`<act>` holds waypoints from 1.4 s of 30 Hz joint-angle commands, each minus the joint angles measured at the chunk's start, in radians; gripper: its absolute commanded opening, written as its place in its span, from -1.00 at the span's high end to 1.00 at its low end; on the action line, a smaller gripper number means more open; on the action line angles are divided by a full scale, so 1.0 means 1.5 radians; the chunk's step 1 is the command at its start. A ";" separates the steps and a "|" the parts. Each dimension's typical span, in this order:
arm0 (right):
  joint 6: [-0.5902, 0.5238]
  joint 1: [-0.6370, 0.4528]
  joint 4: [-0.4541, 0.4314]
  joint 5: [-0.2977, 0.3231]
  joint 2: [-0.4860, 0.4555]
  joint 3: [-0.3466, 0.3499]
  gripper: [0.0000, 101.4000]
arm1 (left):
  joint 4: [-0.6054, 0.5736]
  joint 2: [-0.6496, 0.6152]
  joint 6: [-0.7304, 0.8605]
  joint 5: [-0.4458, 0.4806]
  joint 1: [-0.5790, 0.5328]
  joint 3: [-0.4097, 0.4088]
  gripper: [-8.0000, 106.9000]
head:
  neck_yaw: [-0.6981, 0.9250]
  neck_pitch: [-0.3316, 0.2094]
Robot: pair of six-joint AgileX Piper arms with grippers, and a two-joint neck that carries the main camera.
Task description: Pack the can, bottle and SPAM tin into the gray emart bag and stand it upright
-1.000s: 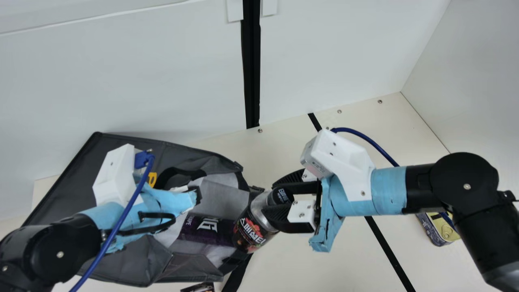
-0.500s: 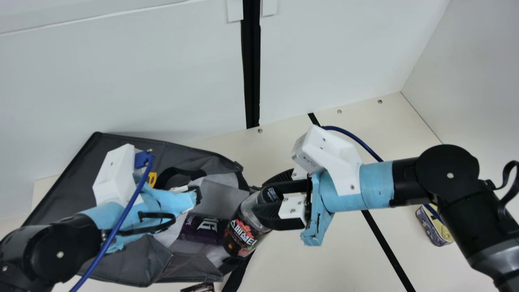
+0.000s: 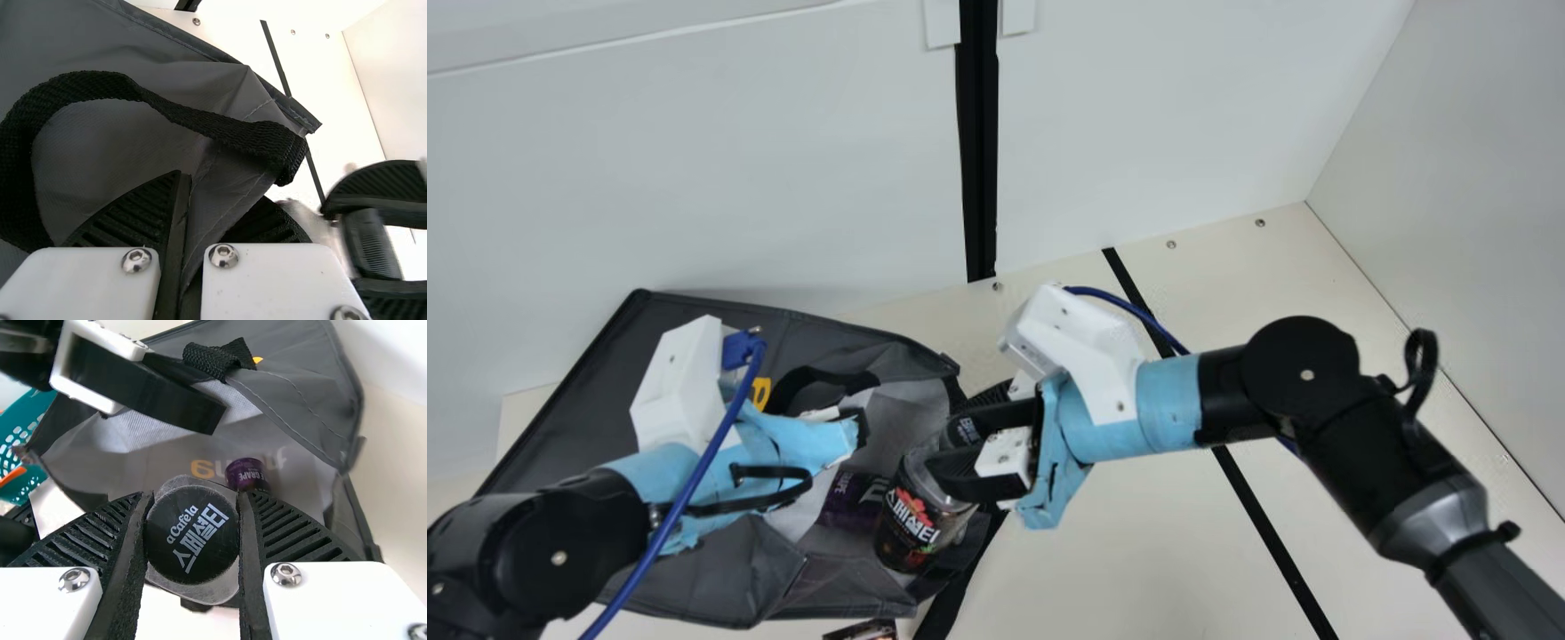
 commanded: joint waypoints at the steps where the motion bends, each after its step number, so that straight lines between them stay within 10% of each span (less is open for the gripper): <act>1: -0.001 0.015 0.001 -0.017 0.010 0.001 1.00 | 0.000 0.000 0.000 0.000 0.000 0.000 1.00 | -0.002 -0.014; 42: 0.014 0.172 0.042 -0.196 0.237 -0.067 0.93 | 0.000 0.000 0.000 0.000 0.000 0.000 1.00 | -0.002 -0.014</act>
